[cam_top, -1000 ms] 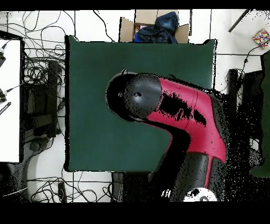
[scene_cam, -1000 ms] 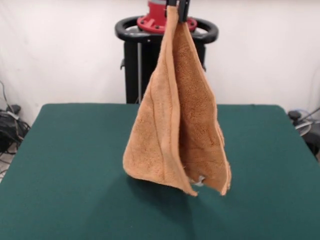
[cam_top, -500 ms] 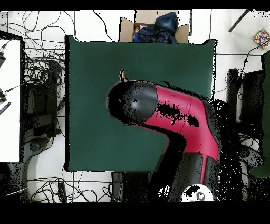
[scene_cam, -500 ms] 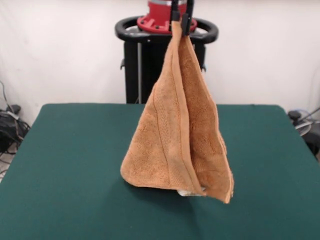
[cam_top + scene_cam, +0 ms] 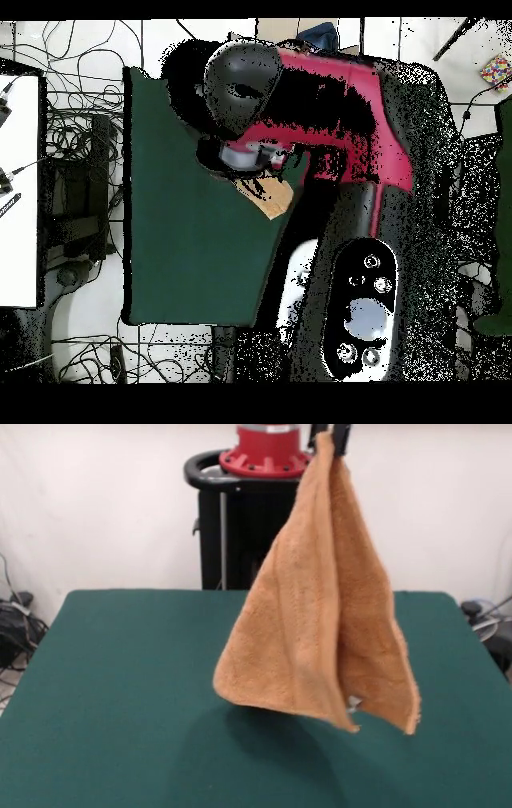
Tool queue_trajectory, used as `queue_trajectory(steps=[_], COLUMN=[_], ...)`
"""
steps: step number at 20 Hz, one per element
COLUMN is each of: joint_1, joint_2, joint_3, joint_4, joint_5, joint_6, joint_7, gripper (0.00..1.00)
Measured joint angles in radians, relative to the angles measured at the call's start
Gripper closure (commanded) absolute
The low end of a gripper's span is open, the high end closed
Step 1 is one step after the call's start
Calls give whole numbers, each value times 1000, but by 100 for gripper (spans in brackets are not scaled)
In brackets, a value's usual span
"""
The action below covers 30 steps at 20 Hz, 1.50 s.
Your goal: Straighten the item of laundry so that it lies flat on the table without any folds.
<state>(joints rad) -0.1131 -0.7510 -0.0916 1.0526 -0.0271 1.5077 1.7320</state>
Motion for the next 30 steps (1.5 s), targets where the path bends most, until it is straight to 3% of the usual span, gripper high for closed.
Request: queue_trajectory(steps=[3, 8, 15, 26, 30], joint_1=[1, 5, 18, 53, 54], joint_2=[58, 141, 243, 373, 391], joint_3=[33, 76, 127, 218, 245], joint_4=[-149, -365, -616, -869, -900], joint_5=[-20, -37, -63, -126, -155], joint_6=[150, 292, 353, 365, 373], joint_7=[0, 0, 0, 0, 0], gripper=[100, 100, 100, 100, 100])
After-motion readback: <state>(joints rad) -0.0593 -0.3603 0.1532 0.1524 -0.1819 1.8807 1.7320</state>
